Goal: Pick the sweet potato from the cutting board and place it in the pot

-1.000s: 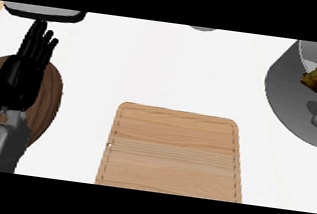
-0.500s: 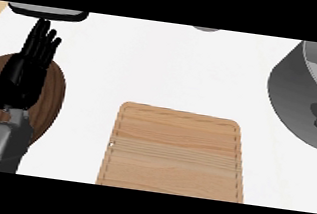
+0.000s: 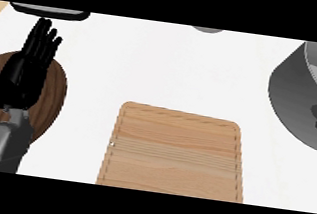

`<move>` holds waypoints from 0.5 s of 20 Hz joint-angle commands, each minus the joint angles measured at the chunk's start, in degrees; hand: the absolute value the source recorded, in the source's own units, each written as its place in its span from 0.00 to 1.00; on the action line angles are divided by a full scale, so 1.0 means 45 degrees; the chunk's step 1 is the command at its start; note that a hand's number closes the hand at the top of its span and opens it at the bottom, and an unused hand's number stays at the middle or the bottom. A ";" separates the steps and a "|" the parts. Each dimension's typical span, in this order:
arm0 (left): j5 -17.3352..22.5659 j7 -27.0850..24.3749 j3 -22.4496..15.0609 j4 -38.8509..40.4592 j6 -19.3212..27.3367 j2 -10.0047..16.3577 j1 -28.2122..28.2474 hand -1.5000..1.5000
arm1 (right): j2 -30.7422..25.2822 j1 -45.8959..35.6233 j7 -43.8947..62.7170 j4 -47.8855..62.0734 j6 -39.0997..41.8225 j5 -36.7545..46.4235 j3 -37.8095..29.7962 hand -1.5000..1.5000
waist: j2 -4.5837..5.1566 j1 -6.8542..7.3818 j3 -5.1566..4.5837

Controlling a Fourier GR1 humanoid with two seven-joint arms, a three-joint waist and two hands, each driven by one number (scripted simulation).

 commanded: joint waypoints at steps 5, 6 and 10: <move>0.0038 -0.0182 -0.0092 -0.0255 -0.0288 0.0002 0.0483 0.50 | 0.0124 -0.0892 -0.1979 0.2326 0.1945 -0.1201 -0.0456 0.00 | 0.0152 0.0206 0.0224; -0.0044 0.0469 -0.0019 -0.0129 0.0063 0.0072 -0.0376 0.50 | 0.0800 -0.0537 -0.2479 0.2331 0.1223 -0.1249 -0.0457 0.00 | 0.0169 0.0103 0.0239; -0.0025 0.0098 0.0038 -0.0070 0.0057 -0.0075 -0.0028 0.50 | 0.0868 -0.0572 -0.4112 0.2145 0.0711 -0.2249 -0.1373 0.00 | 0.0115 -0.0030 0.0235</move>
